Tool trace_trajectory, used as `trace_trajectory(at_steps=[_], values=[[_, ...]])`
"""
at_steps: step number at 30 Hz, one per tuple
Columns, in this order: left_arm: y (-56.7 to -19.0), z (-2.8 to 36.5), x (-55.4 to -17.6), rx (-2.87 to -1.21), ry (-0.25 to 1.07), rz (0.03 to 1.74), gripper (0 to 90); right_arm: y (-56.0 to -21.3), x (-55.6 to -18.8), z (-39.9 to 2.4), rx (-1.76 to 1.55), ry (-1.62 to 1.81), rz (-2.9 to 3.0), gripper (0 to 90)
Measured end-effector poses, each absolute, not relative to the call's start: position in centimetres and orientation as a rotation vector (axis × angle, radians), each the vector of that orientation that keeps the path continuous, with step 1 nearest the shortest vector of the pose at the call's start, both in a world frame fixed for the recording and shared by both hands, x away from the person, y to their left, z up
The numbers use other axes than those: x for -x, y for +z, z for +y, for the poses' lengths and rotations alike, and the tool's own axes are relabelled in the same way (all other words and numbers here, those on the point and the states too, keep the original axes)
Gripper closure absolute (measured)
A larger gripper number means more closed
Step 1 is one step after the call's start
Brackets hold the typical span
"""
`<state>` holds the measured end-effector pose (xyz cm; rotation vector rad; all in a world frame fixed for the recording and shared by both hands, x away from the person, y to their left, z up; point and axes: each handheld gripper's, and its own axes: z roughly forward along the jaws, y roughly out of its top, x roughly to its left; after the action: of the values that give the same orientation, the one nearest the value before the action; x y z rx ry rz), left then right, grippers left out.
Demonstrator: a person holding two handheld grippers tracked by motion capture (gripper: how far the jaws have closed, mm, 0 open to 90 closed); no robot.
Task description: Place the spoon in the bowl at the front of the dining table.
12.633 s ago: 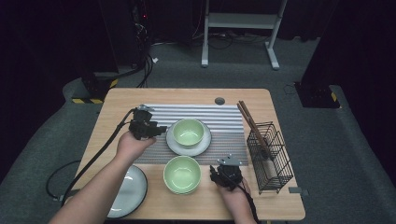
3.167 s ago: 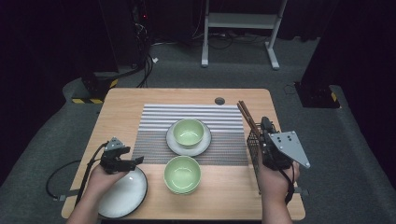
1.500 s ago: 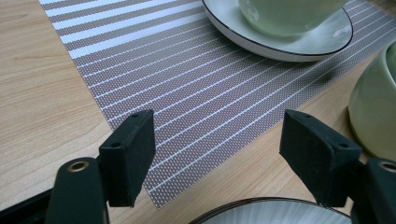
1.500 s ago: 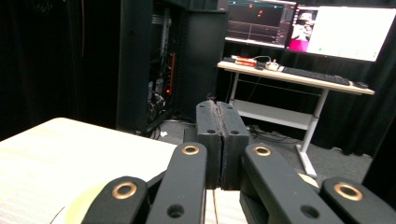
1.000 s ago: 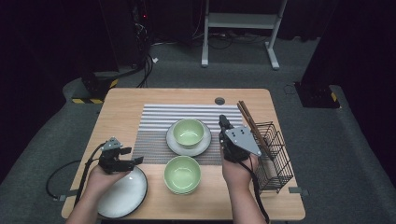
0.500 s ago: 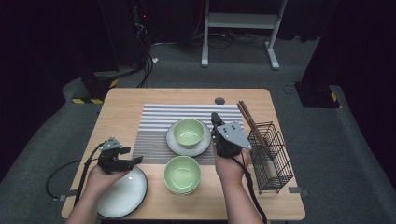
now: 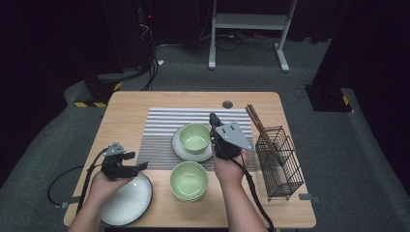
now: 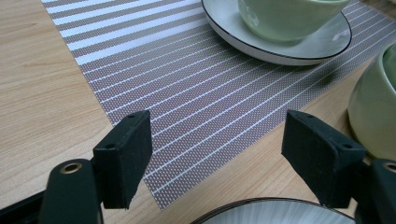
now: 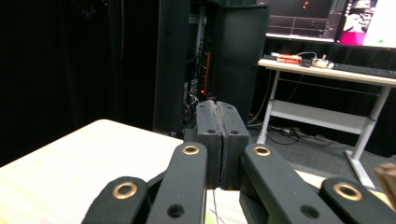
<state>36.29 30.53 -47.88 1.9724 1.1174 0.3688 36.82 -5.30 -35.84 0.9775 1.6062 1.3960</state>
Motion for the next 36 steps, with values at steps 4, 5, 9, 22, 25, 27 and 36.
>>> trace_trajectory(at_steps=[4, 5, 9, 22, 25, 27, 36], values=[[-47.9, 30.6, -36.3, -1.975, 0.373, 1.123, 24.7, -35.8, -37.1, -4.4, -0.965, 1.408, 1.619, 89.3], [-47.9, 30.6, -36.3, -1.974, 0.370, 1.125, 24.8, -35.8, -37.1, -4.3, -0.963, 1.410, 1.620, 89.2], [-48.0, 30.6, -36.4, -1.982, 0.377, 1.130, 24.8, -36.1, -37.5, -3.7, -0.974, 1.435, 1.628, 89.2], [-47.9, 30.5, -36.3, -1.977, 0.385, 1.122, 24.5, -37.8, -38.1, -2.3, -0.973, 1.420, 1.693, 89.2], [-47.9, 30.4, -36.3, -1.970, 0.394, 1.120, 24.4, -38.3, -38.1, -2.3, -0.981, 1.412, 1.698, 89.2], [-48.0, 30.3, -36.3, -1.975, 0.386, 1.116, 24.5, -38.6, -38.2, -2.3, -0.992, 1.417, 1.707, 89.2], [-48.0, 30.4, -36.3, -1.981, 0.387, 1.118, 24.2, -40.4, -37.9, -2.2, -1.005, 1.412, 1.753, 88.9]])
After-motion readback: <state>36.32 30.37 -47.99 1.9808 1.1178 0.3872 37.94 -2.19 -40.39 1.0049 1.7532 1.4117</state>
